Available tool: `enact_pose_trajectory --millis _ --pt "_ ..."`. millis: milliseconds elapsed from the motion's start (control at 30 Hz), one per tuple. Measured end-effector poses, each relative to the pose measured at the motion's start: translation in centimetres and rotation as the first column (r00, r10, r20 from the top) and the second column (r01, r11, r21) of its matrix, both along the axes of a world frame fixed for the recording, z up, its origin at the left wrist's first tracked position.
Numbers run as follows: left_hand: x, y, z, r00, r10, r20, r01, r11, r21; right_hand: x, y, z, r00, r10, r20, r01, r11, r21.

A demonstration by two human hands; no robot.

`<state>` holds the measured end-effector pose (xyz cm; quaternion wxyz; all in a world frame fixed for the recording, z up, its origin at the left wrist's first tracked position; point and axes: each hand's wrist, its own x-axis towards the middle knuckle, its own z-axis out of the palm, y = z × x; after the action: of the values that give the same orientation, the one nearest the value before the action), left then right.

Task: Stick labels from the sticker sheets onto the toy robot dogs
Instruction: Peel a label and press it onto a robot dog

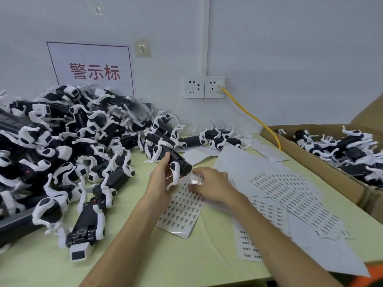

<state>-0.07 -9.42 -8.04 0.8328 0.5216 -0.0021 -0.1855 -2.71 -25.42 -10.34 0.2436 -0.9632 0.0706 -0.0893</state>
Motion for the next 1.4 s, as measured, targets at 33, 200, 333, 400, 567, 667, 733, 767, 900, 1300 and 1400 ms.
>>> enact_pose_trajectory --millis 33,200,333,400,567,667,733,767,900,1300,1400 --pt "0.0 0.0 0.0 1.000 -0.005 0.002 0.005 1.000 0.002 0.0 0.1 0.1 1.000 -0.004 0.029 0.003 1.000 0.027" --pt "-0.2 0.1 0.1 0.998 -0.058 0.024 0.058 0.998 -0.005 -0.3 0.3 0.9 0.981 0.022 0.195 -0.073 0.963 0.260" --pt "-0.3 0.2 0.3 0.988 -0.124 0.087 0.128 0.991 -0.048 -0.5 0.2 1.5 0.960 -0.006 0.278 -0.099 0.928 0.359" --pt "-0.5 0.1 0.5 0.982 -0.154 0.110 0.165 0.981 -0.104 -0.6 0.2 1.5 0.953 0.002 0.302 -0.114 0.928 0.356" --pt "-1.1 -0.1 0.5 0.976 -0.155 0.153 0.174 0.978 -0.116 -0.5 0.2 1.5 0.926 -0.009 0.378 -0.085 0.970 0.230" --pt "-0.9 -0.1 0.4 0.980 -0.145 0.138 0.161 0.981 -0.111 -0.3 0.4 1.5 0.910 -0.007 0.416 -0.092 0.972 0.217" --pt "-1.0 -0.1 0.4 0.981 -0.135 0.136 0.150 0.983 -0.107 -0.4 0.5 1.5 0.891 -0.019 0.454 -0.099 0.967 0.234" --pt "-1.0 -0.2 0.4 0.982 -0.131 0.133 0.146 0.983 -0.108 -0.4 0.5 1.5 0.877 -0.032 0.480 -0.101 0.963 0.248" --pt "-1.6 -0.5 0.7 0.987 -0.122 0.104 0.132 0.987 -0.095 -0.6 0.1 1.6 0.833 -0.055 0.551 -0.102 0.963 0.250" --pt "-2.0 -0.6 0.7 0.973 -0.080 0.217 0.054 0.991 0.125 -0.7 -0.6 1.7 0.899 0.045 0.436 -0.147 0.968 0.202" --pt "-1.8 -0.4 0.7 0.974 -0.052 0.221 0.031 0.994 0.100 -0.7 -0.3 1.5 0.895 0.034 0.446 -0.152 0.961 0.232"
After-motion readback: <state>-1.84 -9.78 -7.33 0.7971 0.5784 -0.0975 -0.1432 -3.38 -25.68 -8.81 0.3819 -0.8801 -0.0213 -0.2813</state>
